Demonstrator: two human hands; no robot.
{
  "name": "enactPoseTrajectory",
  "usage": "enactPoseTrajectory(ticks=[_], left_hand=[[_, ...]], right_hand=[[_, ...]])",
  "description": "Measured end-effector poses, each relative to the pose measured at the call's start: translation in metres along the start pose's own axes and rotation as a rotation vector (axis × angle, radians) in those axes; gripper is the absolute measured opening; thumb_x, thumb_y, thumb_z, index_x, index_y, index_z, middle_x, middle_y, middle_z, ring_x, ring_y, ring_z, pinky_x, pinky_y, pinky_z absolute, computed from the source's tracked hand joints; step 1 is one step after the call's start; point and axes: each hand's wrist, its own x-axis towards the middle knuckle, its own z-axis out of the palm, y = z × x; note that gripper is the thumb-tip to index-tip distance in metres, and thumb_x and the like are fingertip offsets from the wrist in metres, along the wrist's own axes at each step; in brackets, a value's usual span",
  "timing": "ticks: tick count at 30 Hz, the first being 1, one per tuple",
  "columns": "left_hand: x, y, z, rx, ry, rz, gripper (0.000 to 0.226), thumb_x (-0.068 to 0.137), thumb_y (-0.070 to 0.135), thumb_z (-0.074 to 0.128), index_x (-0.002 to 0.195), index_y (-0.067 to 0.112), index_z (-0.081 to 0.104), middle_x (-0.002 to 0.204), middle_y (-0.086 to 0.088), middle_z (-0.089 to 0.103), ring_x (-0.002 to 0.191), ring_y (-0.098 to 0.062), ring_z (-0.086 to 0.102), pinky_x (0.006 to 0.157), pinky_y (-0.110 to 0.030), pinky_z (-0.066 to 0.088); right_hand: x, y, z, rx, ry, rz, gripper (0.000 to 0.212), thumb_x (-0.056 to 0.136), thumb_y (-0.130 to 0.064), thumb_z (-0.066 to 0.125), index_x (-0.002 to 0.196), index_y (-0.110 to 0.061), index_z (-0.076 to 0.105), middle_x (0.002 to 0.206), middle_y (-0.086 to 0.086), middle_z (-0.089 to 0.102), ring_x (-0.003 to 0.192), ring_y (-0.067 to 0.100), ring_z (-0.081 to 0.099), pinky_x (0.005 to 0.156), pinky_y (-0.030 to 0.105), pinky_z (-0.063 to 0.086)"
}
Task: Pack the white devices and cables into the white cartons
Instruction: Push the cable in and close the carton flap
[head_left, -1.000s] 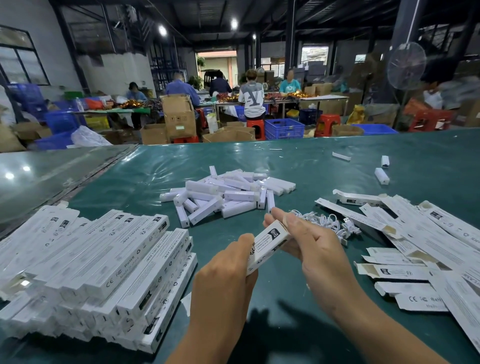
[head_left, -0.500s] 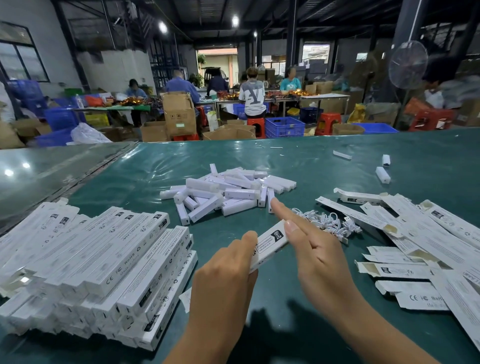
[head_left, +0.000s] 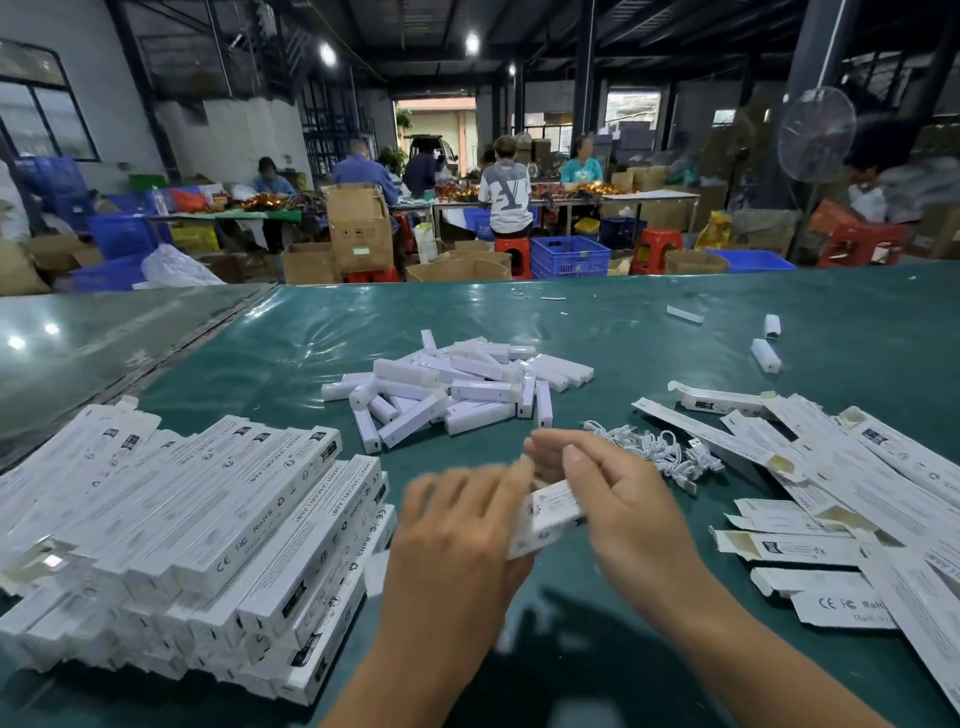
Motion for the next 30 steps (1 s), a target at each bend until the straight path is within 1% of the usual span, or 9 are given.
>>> enactPoseTrajectory(ticks=[2,4,6,8,11,15,19,24,30], left_hand=[[0.003,-0.015,-0.003,0.006,0.136,-0.164,0.104,0.060,0.061,0.084,0.143,0.009,0.050,0.149,-0.010,0.046,0.137,-0.025,0.045,0.109,-0.051,0.034],[0.005,-0.022,-0.009,-0.328,0.279,-0.457,0.123,0.057,0.067,0.084,0.155,0.019,0.027,0.165,0.002,0.020,0.152,-0.011,0.020,0.119,-0.046,0.023],[0.009,-0.020,-0.013,-0.987,0.275,-0.732,0.124,0.054,0.063,0.091,0.155,0.035,0.023,0.159,0.015,0.035,0.146,-0.005,0.034,0.113,-0.039,0.037],[0.008,-0.018,-0.006,-1.563,0.220,-0.904,0.083,0.064,0.047,0.092,0.138,0.034,0.055,0.132,0.004,0.067,0.123,-0.020,0.063,0.094,-0.039,0.056],[0.007,-0.030,-0.001,-1.222,0.275,-0.791,0.015,0.084,0.038,0.078,0.089,0.025,0.072,0.085,-0.005,0.075,0.088,-0.033,0.073,0.081,-0.049,0.057],[0.000,-0.031,0.004,-1.096,0.164,-0.674,0.049,0.070,0.067,0.075,0.084,0.022,0.060,0.063,-0.008,0.057,0.057,-0.019,0.058,0.057,-0.037,0.051],[-0.008,-0.024,0.022,-1.041,0.035,-0.689,0.067,0.068,0.077,0.069,0.080,0.013,0.053,0.061,-0.008,0.045,0.056,-0.015,0.042,0.052,-0.034,0.039],[-0.011,-0.028,0.030,-0.964,-0.054,-0.718,0.054,0.073,0.079,0.063,0.084,0.026,0.056,0.057,0.008,0.049,0.055,-0.011,0.046,0.054,-0.038,0.046],[-0.011,-0.031,0.024,-0.781,-0.065,-0.617,0.062,0.075,0.081,0.059,0.082,0.020,0.054,0.058,0.005,0.049,0.051,-0.006,0.038,0.051,-0.031,0.037]], right_hand=[[0.017,0.000,-0.002,0.310,0.160,0.216,0.028,0.104,-0.003,0.046,0.101,-0.008,0.073,0.098,0.006,0.079,0.090,0.014,0.076,0.074,0.022,0.059],[0.029,0.000,-0.002,0.529,0.284,0.376,0.021,0.096,0.000,0.056,0.089,-0.006,0.075,0.083,0.004,0.077,0.068,0.009,0.073,0.056,0.018,0.055],[0.032,0.004,0.012,0.608,0.161,0.422,0.019,0.092,-0.002,0.061,0.086,-0.006,0.078,0.083,0.007,0.075,0.065,0.011,0.069,0.054,0.019,0.053],[0.031,0.009,0.033,0.396,-0.138,0.380,0.022,0.097,-0.014,0.058,0.096,-0.010,0.079,0.095,0.010,0.076,0.078,0.013,0.070,0.064,0.024,0.057],[0.081,0.030,0.040,-0.304,-0.232,0.047,0.020,0.103,-0.024,0.053,0.100,-0.019,0.073,0.102,0.005,0.074,0.094,0.018,0.067,0.085,0.034,0.052],[0.186,0.065,0.030,-0.993,-0.204,0.016,0.031,0.101,-0.023,0.054,0.127,-0.006,0.058,0.130,0.013,0.061,0.121,0.033,0.054,0.096,0.040,0.046],[0.223,0.108,0.027,-1.334,-0.308,0.004,0.034,0.100,-0.028,0.056,0.125,-0.005,0.055,0.132,0.018,0.055,0.118,0.037,0.052,0.088,0.040,0.045],[0.213,0.105,0.019,-1.240,-0.256,-0.079,0.022,0.100,-0.030,0.058,0.113,-0.013,0.050,0.116,0.012,0.056,0.102,0.031,0.054,0.079,0.040,0.046],[0.136,0.024,-0.013,-0.196,-0.010,0.047,0.012,0.098,-0.026,0.065,0.093,-0.015,0.065,0.060,-0.004,0.061,0.048,0.015,0.049,0.043,0.029,0.042]])
